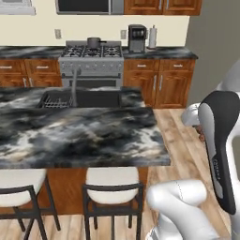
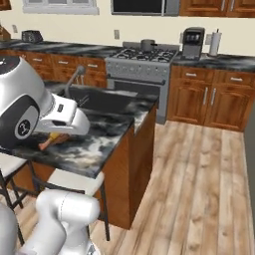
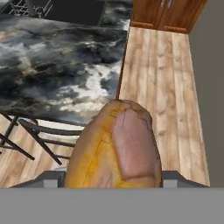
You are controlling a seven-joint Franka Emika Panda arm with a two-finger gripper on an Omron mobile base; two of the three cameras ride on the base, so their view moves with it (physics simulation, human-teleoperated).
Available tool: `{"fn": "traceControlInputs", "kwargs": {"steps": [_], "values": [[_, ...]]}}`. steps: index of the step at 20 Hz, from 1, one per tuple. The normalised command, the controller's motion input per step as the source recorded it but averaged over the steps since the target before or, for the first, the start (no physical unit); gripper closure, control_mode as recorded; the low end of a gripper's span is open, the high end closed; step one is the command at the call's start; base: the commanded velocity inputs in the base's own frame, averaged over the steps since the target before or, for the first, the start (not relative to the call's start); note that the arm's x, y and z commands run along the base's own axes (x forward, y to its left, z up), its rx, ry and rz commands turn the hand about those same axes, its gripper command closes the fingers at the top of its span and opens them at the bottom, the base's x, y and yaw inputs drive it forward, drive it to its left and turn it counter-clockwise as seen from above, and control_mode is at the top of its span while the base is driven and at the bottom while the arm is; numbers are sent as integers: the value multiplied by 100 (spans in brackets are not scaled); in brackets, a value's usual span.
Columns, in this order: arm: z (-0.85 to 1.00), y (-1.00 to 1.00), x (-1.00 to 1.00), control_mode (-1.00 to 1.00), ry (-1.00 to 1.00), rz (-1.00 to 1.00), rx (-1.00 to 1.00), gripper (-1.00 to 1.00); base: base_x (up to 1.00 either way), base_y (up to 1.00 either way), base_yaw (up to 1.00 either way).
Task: Retrieve the chicken drumstick from the fridge and place it on the saucepan with marinade on the stove.
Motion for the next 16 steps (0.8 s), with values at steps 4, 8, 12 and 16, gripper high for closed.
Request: {"fn": "traceControlInputs", "kwargs": {"steps": [4,8,12,16], "values": [[0,0,0,100,0,0,0,100,26,-94,-3],[0,0,0,100,0,0,0,100,16,-100,-14],[0,0,0,100,0,0,0,100,15,-87,-20],[0,0,0,100,0,0,0,100,42,-59,-21]]}}
